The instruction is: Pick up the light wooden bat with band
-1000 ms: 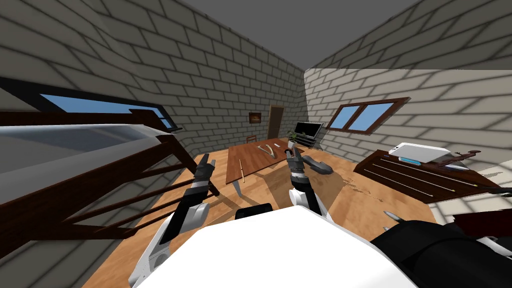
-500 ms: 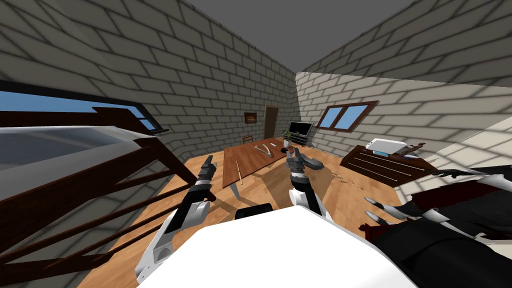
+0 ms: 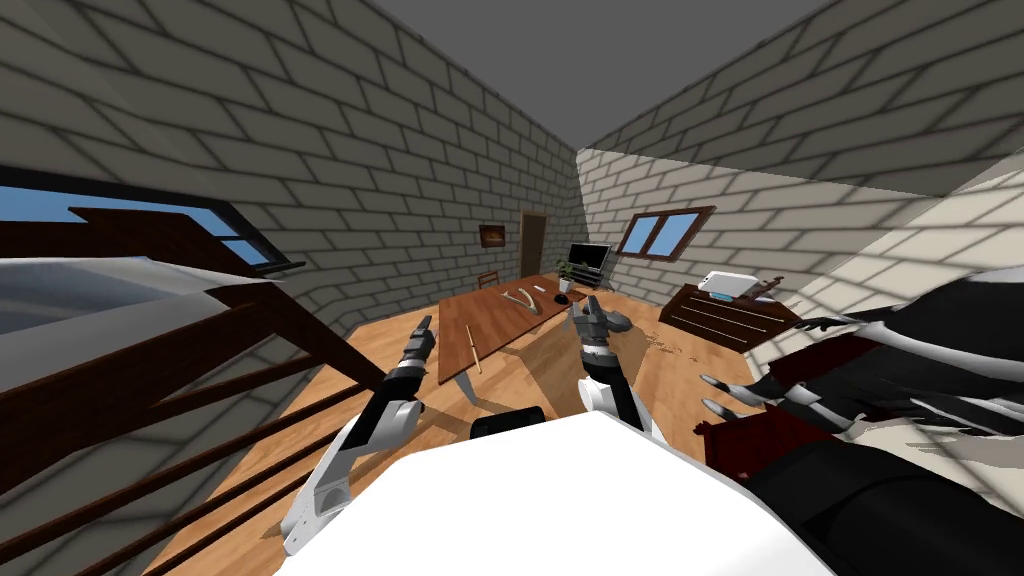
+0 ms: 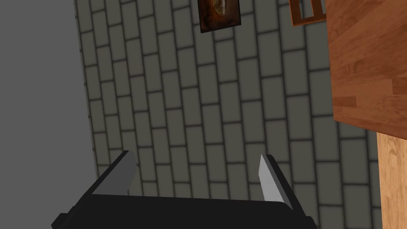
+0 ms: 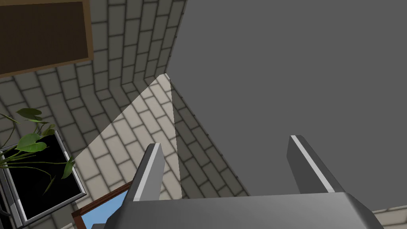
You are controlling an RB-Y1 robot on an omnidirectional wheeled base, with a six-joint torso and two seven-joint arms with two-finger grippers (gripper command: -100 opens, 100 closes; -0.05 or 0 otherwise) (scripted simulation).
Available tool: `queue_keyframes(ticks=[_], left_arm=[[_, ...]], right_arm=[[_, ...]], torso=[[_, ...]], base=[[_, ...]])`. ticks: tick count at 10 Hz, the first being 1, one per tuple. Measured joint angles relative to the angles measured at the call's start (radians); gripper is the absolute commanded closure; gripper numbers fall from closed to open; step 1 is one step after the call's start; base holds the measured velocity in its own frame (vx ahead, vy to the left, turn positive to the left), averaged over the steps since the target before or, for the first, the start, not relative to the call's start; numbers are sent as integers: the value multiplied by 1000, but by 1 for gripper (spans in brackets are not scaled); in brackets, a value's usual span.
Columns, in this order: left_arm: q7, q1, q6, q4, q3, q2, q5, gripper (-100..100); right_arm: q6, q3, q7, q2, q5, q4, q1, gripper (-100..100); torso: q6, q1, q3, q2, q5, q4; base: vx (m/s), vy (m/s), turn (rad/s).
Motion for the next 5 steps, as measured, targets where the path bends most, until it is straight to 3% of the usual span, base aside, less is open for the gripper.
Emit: queue_keyframes(ticks=[5], left_arm=[[-45, -35, 126, 74, 2, 27, 49, -100]], right_arm=[[0, 0, 0, 0, 0, 0, 0, 0]], torso=[[1, 0, 0, 0, 0, 0]], base=[[15, 29, -164]])
